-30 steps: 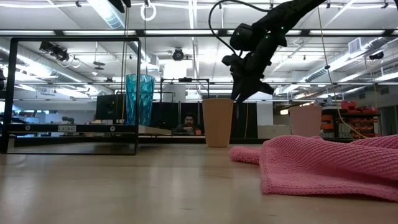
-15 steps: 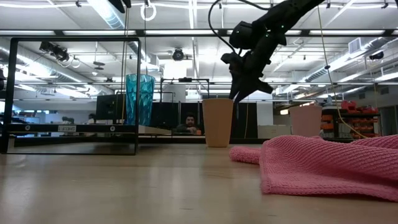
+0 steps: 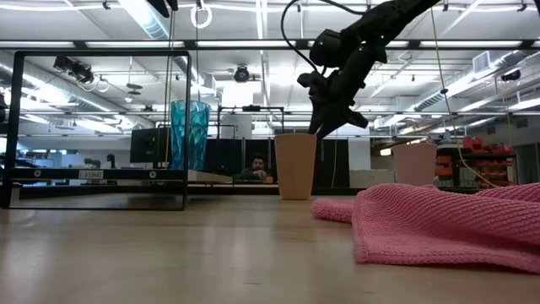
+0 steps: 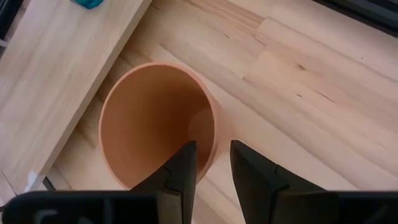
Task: Stack small to large cups/mugs on shelf
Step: Put the orange cup on the shelf
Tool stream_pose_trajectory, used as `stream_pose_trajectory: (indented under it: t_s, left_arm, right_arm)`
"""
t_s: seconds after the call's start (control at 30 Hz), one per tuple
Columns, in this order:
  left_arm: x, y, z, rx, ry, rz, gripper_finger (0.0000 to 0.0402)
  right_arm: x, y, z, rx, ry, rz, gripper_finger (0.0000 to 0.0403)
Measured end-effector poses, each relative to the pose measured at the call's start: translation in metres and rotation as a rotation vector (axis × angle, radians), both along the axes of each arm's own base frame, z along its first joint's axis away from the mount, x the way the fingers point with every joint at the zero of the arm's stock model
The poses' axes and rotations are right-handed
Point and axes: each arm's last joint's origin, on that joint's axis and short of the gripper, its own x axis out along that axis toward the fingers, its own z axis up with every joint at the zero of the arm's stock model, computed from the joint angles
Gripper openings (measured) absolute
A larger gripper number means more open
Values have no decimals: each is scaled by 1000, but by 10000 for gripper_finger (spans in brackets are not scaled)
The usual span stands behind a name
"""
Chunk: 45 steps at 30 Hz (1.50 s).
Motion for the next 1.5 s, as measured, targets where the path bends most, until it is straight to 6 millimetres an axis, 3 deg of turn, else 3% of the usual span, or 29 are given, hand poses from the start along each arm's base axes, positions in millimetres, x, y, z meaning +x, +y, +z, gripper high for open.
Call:
stream_pose_trajectory:
  t_s: [0.83,1.1,1.27,1.37,1.5]
  left_arm:
    - [0,0,0,-1,1,0,128]
    - [0,0,0,-1,4,-1,126]
    - [0,0,0,-2,4,-1,122]
    - [0,0,0,-1,5,-1,124]
    - [0,0,0,-1,4,-1,126]
  right_arm:
    - [5,9,0,-22,14,32,104]
    - [-10,4,21,-70,-32,13,104]
    - [-26,-6,22,-127,68,-85,103]
    - [-31,-12,20,-133,95,-97,87]
    - [-29,-14,13,-134,114,-75,31]
